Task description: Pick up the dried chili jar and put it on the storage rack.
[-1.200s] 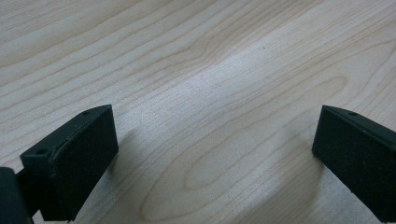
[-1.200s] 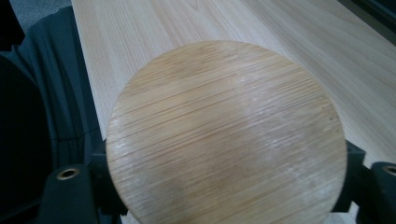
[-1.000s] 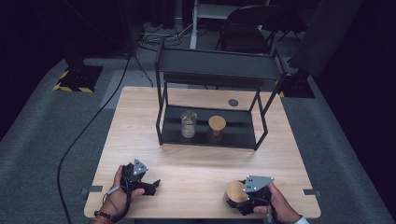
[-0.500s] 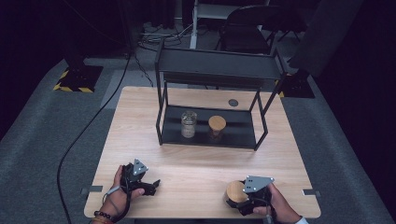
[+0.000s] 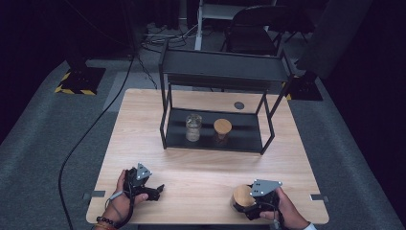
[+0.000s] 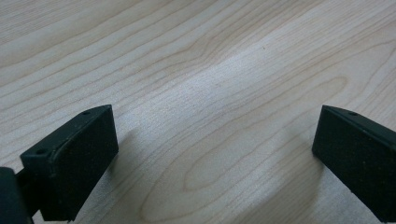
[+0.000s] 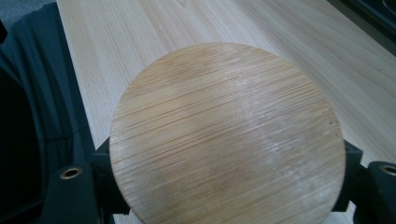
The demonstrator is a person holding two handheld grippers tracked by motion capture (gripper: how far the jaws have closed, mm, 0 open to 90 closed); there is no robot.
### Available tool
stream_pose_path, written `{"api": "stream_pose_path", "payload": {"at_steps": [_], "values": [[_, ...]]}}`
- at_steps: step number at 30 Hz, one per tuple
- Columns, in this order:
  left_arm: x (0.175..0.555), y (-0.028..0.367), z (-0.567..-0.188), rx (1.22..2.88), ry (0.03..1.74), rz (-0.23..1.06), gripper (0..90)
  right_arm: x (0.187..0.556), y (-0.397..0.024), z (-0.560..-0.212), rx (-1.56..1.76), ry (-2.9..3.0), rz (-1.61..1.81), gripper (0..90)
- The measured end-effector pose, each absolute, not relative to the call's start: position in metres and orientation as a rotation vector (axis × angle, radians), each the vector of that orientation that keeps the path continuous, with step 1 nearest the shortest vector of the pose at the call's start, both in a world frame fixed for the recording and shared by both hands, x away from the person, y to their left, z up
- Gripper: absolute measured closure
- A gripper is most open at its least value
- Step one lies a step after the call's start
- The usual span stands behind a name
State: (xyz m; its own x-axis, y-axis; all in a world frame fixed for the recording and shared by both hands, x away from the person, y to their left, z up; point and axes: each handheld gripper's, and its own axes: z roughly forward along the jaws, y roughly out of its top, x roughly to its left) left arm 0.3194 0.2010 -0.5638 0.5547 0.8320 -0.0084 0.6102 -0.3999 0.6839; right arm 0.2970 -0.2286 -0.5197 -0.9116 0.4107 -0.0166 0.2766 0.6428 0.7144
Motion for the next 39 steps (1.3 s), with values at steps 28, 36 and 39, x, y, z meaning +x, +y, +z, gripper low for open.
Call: {"api": "stream_pose_path", "payload": {"at_steps": [28,36,39], "values": [[0.319,0.201,-0.564,2.147,1.153,0.446,0.0,0.308,-0.248,-0.510,0.741,2.569,1.113,25.3],[0.319,0.201,-0.564,2.147,1.153,0.446,0.0,0.313,-0.252,-0.508,0.802,2.537,1.097,25.3],[0.319,0.201,-0.564,2.146,1.154,0.446,0.0,0.314,-0.253,-0.507,0.821,2.526,1.096,25.3]]}}
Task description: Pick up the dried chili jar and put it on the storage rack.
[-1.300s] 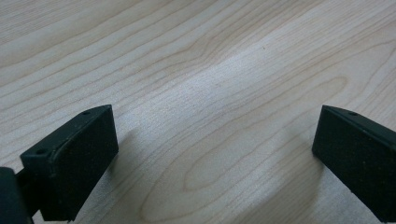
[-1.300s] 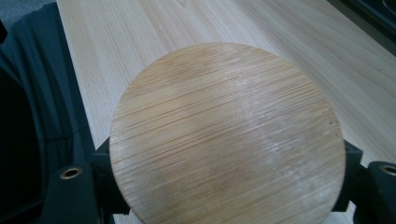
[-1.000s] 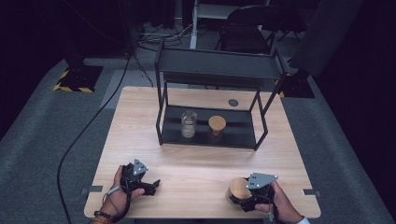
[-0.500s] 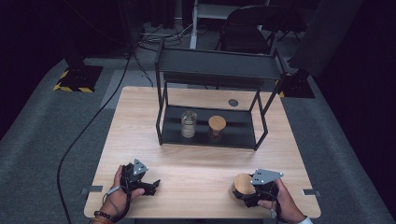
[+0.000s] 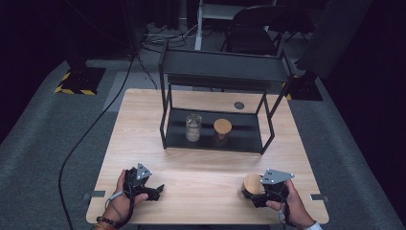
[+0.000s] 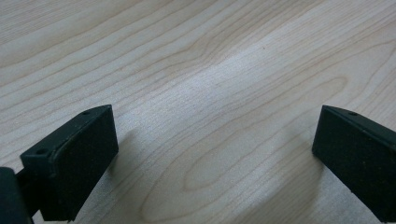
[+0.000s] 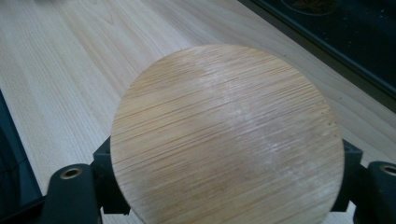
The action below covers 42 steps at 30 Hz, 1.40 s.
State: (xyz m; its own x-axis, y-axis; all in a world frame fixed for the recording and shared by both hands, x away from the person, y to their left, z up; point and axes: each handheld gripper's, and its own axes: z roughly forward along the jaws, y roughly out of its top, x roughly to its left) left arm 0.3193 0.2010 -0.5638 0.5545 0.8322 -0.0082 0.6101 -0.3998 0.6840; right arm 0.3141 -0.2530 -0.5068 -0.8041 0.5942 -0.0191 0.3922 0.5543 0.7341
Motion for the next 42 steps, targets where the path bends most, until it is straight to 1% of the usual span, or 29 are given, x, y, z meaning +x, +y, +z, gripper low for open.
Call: {"api": "stream_pose_path", "payload": {"at_steps": [21,28,42], "values": [[0.319,0.201,-0.564,2.147,1.155,0.446,0.0,0.331,-0.250,-0.494,0.922,2.446,1.054,25.3],[0.319,0.201,-0.564,2.146,1.154,0.446,0.0,0.340,-0.242,-0.492,0.940,2.416,1.006,25.3],[0.319,0.201,-0.564,2.146,1.154,0.445,0.0,0.359,-0.229,-0.484,0.987,2.381,1.018,25.3]]}}
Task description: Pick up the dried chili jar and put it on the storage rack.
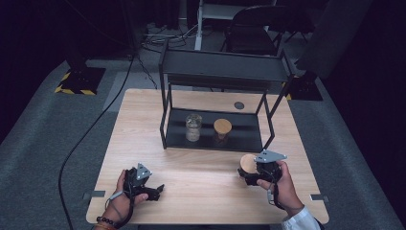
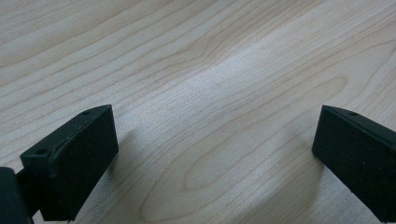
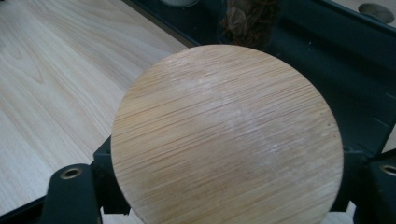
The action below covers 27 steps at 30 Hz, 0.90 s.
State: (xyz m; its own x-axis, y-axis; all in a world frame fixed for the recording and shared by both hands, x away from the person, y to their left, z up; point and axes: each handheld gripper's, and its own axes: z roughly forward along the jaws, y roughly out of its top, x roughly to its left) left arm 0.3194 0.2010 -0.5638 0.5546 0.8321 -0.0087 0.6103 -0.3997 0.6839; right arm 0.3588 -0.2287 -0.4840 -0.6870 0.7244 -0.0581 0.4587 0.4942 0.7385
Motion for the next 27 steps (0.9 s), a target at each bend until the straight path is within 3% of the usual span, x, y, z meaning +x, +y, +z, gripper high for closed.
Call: {"api": "stream_pose_path", "payload": {"at_steps": [27], "values": [[0.319,0.201,-0.564,2.146,1.154,0.446,0.0,0.393,-0.208,-0.459,1.029,2.321,0.938,25.3]]}}
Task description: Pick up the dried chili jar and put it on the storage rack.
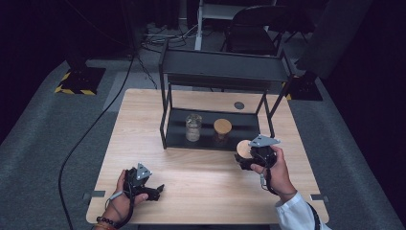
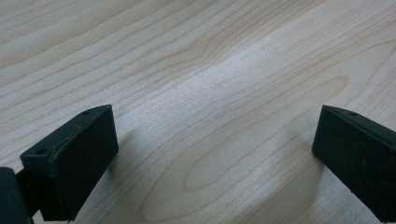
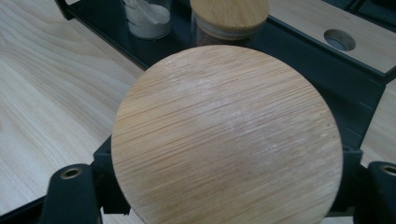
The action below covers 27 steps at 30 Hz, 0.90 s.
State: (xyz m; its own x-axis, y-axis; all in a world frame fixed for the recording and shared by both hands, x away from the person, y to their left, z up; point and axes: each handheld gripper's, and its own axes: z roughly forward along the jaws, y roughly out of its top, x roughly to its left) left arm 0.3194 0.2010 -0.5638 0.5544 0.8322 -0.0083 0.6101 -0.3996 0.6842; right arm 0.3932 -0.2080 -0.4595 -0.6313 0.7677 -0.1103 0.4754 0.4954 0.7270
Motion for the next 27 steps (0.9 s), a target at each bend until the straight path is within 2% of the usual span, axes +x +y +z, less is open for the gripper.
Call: {"api": "stream_pose_path", "payload": {"at_steps": [27], "values": [[0.319,0.201,-0.564,2.147,1.153,0.446,0.0,0.448,-0.194,-0.456,1.197,2.227,0.847,25.3]]}}
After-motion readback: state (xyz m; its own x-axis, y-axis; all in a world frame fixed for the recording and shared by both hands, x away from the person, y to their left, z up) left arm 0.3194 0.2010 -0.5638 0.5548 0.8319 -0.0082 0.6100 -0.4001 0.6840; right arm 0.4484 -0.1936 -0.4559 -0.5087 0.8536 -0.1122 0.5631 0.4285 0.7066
